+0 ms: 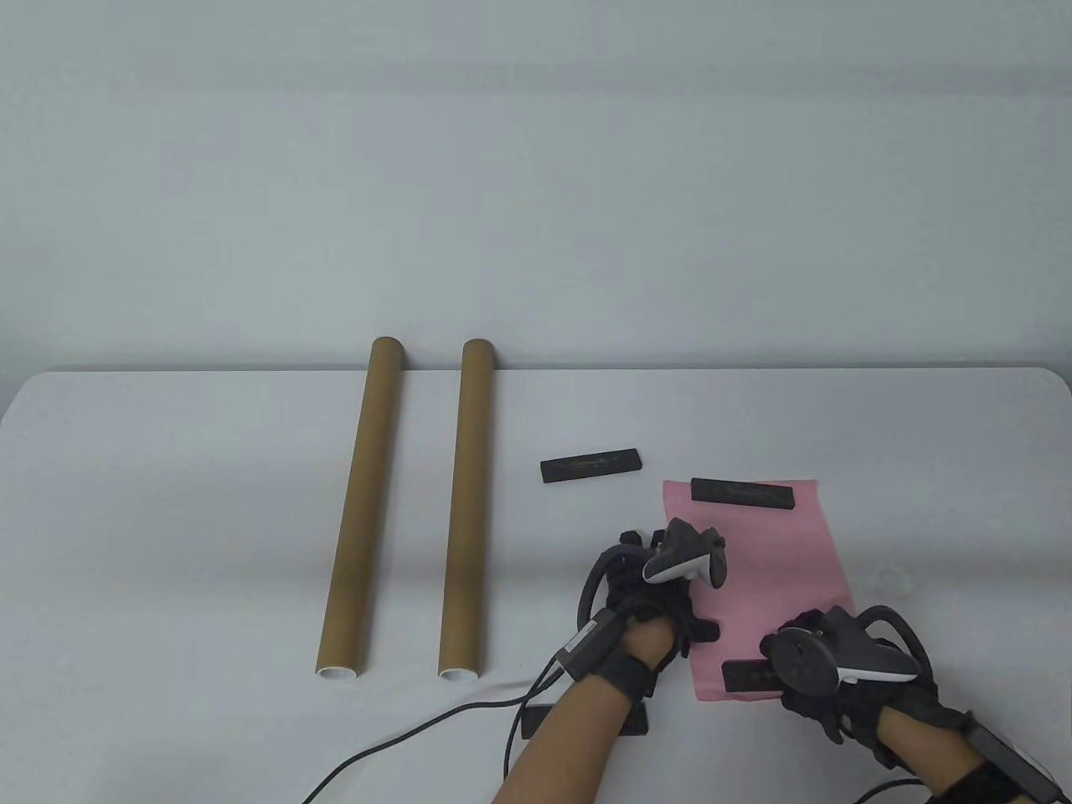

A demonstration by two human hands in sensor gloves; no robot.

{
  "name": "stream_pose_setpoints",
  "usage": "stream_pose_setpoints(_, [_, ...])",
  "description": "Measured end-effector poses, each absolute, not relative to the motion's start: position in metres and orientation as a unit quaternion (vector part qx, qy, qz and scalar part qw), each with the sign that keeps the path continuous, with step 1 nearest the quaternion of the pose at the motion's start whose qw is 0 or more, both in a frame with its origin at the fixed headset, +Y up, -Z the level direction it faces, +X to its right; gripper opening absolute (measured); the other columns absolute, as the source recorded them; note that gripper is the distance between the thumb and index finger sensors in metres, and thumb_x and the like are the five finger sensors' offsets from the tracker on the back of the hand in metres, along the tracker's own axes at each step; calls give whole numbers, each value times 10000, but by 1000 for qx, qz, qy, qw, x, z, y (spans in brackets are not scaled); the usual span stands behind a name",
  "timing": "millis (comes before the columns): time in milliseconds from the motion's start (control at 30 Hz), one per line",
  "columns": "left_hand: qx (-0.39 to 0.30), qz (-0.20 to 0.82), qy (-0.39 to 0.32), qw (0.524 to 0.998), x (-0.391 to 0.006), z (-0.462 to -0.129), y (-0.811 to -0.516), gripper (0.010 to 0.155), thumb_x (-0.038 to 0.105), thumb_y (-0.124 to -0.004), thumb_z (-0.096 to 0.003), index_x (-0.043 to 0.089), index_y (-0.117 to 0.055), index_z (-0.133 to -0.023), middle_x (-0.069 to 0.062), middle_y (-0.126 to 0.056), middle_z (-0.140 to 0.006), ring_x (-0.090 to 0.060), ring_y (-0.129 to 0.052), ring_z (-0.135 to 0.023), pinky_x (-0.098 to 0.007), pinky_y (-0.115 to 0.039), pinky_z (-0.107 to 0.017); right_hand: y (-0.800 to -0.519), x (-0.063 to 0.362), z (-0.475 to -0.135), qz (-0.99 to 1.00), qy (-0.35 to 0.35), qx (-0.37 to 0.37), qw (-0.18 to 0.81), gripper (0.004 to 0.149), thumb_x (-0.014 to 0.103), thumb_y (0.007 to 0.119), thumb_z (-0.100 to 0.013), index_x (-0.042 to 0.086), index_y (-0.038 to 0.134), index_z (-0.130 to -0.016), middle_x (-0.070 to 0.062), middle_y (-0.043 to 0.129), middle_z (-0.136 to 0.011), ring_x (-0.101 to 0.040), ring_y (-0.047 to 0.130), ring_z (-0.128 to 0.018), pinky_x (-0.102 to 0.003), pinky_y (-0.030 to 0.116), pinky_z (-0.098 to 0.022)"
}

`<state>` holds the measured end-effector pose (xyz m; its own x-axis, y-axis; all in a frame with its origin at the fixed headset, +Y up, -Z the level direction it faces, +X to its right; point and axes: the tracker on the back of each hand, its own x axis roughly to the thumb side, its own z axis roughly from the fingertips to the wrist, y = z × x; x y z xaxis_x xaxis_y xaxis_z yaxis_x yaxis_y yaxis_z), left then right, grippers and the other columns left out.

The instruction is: Roll up papers and store in mailing tubes

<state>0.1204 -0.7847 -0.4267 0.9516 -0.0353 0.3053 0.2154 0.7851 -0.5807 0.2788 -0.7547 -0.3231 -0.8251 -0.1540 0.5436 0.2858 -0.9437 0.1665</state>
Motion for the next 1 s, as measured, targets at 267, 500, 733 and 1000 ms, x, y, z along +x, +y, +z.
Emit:
stream_pose_setpoints(267, [-320,-67,-143,934,120,-427,-785,1036,779,-608,-279,342,-93,-1064,-13,-46,-1149,-445,-155,-1115,-622,-370,-792,-754,280,-321,-945,-87,-296,106,645,440,957,-407,123,811,-949,-130,879,-893,-430,881,-877,-661,708,-662])
stream_pose_setpoints(500, [-318,-66,-145,935,120,-427,-786,1037,780,-607,-279,342,-93,-1066,-12,-66,-1149,-445,-154,-1114,-622,-369,-791,-741,281,-296,-937,-60,-327,109,645,462,951,-406,115,823,-934,-132,899,-865,-428,906,-843,-654,733,-630])
stream_pose_setpoints(733, [-318,-64,-145,935,120,-427,-787,1035,781,-606,-280,343,-93,-1065,-11,-64,-1148,-445,-152,-1112,-623,-364,-791,-752,276,-283,-930,-72,-342,117,647,469,952,-405,112,828,-930,-133,908,-854,-429,915,-830,-649,742,-620])
stream_pose_setpoints(1000, [-317,-63,-146,935,119,-428,-788,1035,781,-602,-278,344,-91,-1064,-15,-61,-1148,-446,-149,-1111,-623,-360,-790,-752,275,-283,-930,-79,-336,128,661,495,929,-411,119,816,-942,-129,900,-873,-433,907,-842,-638,747,-616])
